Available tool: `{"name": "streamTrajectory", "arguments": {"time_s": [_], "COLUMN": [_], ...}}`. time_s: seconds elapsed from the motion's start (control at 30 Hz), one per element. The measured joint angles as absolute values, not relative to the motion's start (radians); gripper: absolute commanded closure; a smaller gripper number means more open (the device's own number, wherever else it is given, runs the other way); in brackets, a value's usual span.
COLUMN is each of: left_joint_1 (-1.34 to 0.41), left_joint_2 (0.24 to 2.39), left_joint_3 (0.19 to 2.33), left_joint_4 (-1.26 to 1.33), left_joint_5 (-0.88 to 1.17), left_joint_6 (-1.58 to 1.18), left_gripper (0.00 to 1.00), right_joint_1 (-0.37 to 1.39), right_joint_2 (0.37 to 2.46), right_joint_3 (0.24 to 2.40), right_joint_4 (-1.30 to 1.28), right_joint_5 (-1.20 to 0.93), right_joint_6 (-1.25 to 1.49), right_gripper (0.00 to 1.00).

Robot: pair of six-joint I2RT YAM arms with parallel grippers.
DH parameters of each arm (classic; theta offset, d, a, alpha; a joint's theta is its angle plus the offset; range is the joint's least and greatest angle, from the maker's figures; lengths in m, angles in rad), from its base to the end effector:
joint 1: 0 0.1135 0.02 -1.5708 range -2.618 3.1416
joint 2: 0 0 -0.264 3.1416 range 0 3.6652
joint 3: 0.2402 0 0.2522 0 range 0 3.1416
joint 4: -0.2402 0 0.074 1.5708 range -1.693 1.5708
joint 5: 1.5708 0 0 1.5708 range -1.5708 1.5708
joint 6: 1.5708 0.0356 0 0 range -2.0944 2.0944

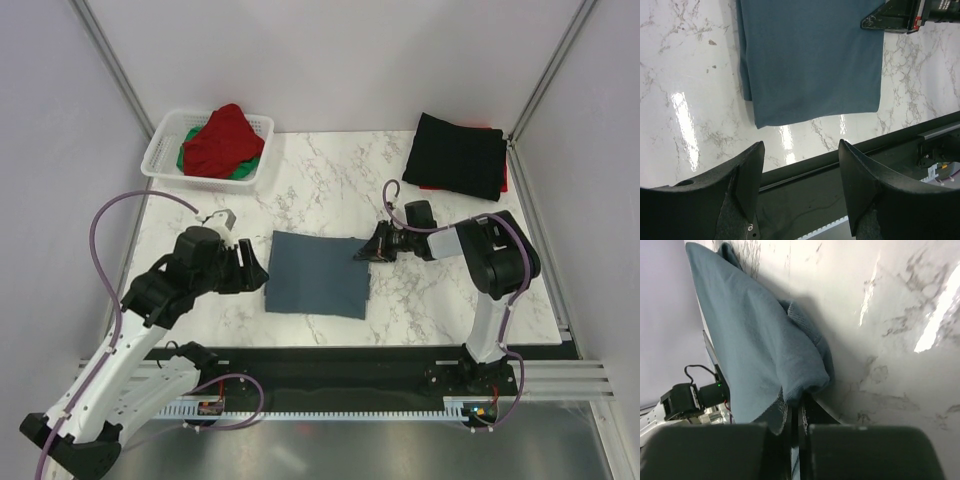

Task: Fold and stack the t-shirts

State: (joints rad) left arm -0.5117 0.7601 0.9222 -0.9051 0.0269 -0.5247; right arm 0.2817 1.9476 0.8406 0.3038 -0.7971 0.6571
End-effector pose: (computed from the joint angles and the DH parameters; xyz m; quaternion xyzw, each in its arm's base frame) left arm 0.1228 -0.0701 0.3200 -0.0005 0.9155 -0.2099 0.3433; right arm 0.3282 0.1215 0.0956 0.0167 0.8667 0.4770 0.1450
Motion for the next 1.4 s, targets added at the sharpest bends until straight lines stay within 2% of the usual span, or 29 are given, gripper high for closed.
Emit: {"name": "streamTrajectory", "arguments": {"time_s": [0.17,0.27,0.5,0.9,1.4], "left_joint_1": [-0.512,-0.512,-0.512,-0.509,-0.467], "left_joint_2": [0.663,0.585,0.464,0.402,0.397], "left_joint_3": [0.860,0.823,0.801,0.791,0.779], "left_joint_4": [-0.863,-0.846,-0.808,-0.799,-0.790], "left_joint_5": [0.025,0.004,-0.036,-0.087,-0.096], "left_joint_6": [-0.525,-0.526,-0.526,-0.526,-0.526], "left_gripper": [0.31,0.30,0.29,0.29,0.29], "right_joint_1": [0.285,0.284,0.257,0.136,0.086], "right_joint_2": [1.941,1.921,1.878,1.862,1.934], "right_joint_3": [0.825,0.871,1.163,1.538,2.041], "right_joint_4": [0.313,0.199,-0.147,-0.481,-0.693], "right_joint_5": [-0.814,-0.780,-0.588,-0.238,-0.124], "right_joint_6": [0.691,0.656,0.481,0.255,0.205], "right_gripper": [1.00,1.00,1.00,1.00,1.00]}}
